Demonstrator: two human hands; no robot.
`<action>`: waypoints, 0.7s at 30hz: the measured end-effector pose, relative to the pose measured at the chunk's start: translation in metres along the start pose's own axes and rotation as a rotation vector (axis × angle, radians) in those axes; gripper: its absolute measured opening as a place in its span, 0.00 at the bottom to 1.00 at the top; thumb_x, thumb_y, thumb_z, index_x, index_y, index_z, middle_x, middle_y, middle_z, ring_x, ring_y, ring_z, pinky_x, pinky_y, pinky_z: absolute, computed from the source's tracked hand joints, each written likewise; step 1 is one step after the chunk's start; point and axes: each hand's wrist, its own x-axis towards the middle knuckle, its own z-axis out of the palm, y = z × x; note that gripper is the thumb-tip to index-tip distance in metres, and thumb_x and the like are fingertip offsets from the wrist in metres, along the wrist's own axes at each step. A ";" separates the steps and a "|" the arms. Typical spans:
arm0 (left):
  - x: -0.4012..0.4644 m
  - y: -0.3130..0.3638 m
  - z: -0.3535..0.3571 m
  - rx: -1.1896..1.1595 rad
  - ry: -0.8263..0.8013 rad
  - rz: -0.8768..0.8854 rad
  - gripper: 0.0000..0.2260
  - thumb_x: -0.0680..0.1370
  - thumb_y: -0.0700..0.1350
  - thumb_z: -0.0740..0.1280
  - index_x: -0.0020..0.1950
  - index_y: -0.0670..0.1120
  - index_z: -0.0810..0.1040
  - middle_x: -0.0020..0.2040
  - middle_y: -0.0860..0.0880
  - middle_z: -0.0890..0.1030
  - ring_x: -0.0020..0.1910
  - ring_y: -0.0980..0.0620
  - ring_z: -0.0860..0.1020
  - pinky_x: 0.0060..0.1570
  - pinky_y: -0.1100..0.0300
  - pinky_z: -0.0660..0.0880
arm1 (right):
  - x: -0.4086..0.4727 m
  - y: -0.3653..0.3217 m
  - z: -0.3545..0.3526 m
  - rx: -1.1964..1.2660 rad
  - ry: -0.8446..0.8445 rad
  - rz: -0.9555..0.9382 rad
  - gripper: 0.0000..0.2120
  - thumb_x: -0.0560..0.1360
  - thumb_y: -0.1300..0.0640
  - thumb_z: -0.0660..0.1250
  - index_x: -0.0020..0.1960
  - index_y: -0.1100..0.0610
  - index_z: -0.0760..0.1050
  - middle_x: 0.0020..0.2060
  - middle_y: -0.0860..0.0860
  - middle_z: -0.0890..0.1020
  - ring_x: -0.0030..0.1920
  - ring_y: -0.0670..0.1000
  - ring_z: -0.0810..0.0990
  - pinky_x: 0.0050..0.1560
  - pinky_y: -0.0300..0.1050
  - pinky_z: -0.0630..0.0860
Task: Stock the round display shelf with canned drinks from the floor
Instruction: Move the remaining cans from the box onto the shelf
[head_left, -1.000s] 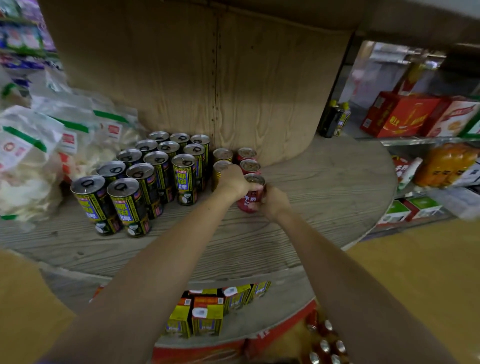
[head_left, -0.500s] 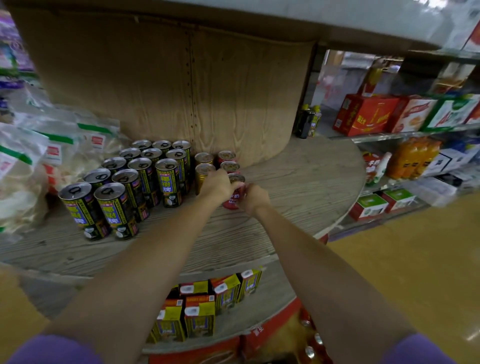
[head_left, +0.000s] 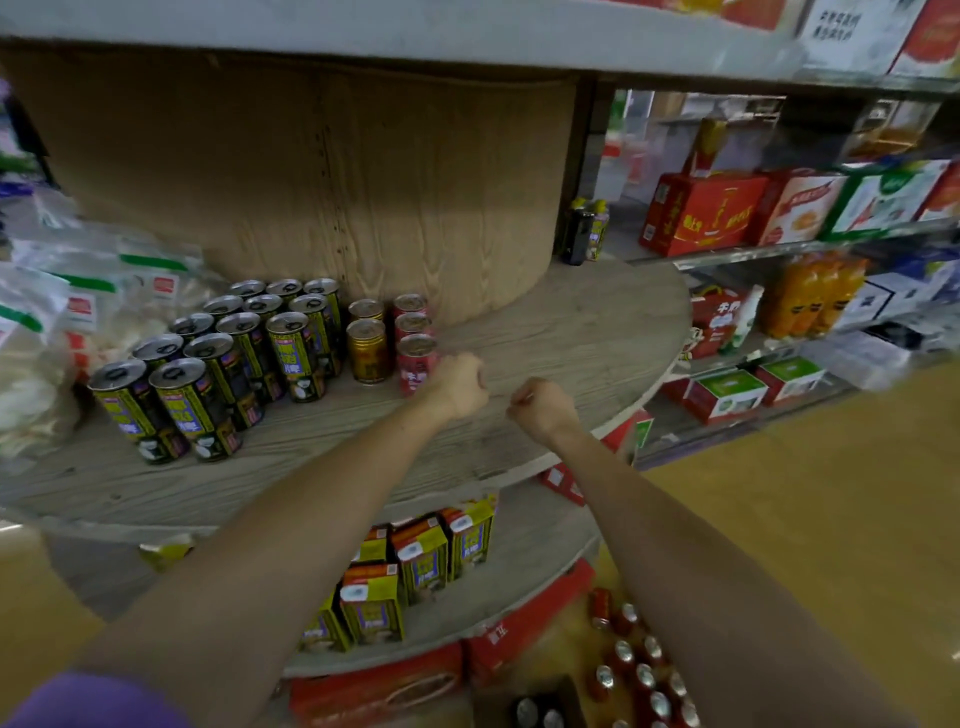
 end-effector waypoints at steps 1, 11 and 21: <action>-0.003 0.009 0.011 -0.008 -0.043 0.048 0.06 0.74 0.41 0.70 0.38 0.48 0.77 0.43 0.46 0.82 0.47 0.46 0.80 0.43 0.59 0.74 | -0.004 0.012 -0.010 0.000 0.010 0.018 0.08 0.73 0.60 0.69 0.51 0.60 0.80 0.50 0.57 0.83 0.55 0.59 0.80 0.54 0.46 0.75; -0.052 0.111 0.136 -0.057 -0.332 0.292 0.03 0.75 0.39 0.69 0.46 0.39 0.81 0.43 0.42 0.82 0.37 0.52 0.75 0.34 0.60 0.69 | -0.065 0.166 -0.087 0.022 0.049 0.240 0.05 0.74 0.57 0.67 0.42 0.58 0.77 0.44 0.60 0.84 0.48 0.61 0.83 0.48 0.53 0.80; -0.099 0.103 0.241 0.040 -0.494 0.148 0.04 0.74 0.39 0.67 0.42 0.39 0.79 0.43 0.40 0.81 0.43 0.43 0.78 0.43 0.50 0.74 | -0.123 0.269 -0.057 0.106 -0.127 0.362 0.09 0.75 0.59 0.65 0.37 0.52 0.71 0.39 0.56 0.79 0.44 0.60 0.82 0.45 0.52 0.79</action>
